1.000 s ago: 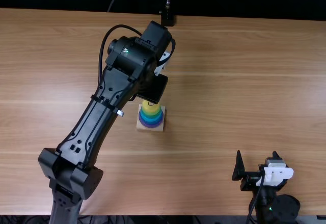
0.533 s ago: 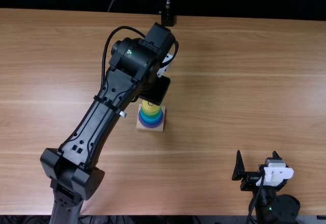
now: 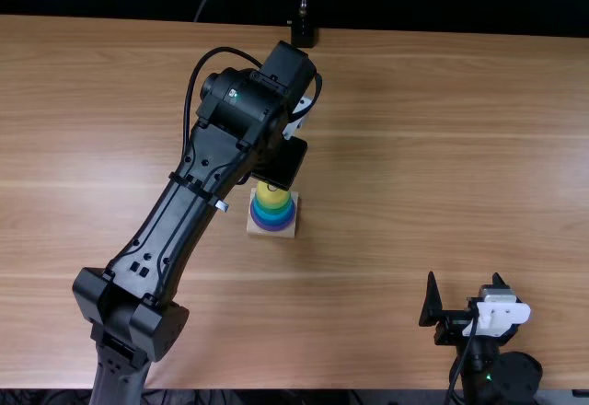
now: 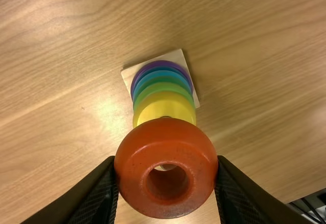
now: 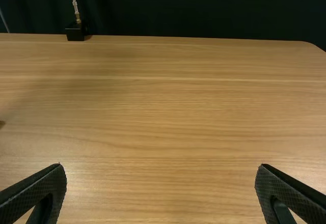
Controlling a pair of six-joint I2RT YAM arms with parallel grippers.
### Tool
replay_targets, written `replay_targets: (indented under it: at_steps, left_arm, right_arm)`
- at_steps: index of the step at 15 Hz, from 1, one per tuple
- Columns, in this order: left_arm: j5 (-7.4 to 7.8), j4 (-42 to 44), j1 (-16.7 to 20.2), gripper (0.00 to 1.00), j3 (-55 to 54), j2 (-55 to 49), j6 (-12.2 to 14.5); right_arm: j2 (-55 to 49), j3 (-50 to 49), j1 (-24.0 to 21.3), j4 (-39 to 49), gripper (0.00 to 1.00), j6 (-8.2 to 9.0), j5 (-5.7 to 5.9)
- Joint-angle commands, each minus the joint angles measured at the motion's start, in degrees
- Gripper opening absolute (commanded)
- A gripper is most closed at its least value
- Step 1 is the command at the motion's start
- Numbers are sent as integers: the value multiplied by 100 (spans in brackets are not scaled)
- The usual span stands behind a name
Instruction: Build the Hanoi tower: stack the rings onto the peg from bottom to top in this color order: purple, dark blue, light blue, dark green, light green, yellow, orange.
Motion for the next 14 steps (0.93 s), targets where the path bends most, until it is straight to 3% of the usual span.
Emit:
replay_targets:
  at_steps: [1,7,8,10,12,14]
  left_arm:
    - [68,-16,-72,0,-221,25,-89]
    - [68,-12,-116,0,-511,-45,-79]
    - [110,-12,-125,11,-519,-45,-47]
    - [121,-12,-125,100,-660,-72,-47]
    - [226,-2,-116,100,-1020,-230,-37]
    - [427,62,-63,100,-1091,-449,-26]
  right_arm:
    - [-99,-433,-3,-187,100,-15,62]
    - [-99,-433,-3,-187,100,-15,62]
    - [-99,-433,5,-187,100,-15,62]
    - [-99,-433,5,-187,100,-15,72]
    - [-99,-433,-3,-187,100,-15,72]
    - [-99,-433,-3,-187,100,-15,62]
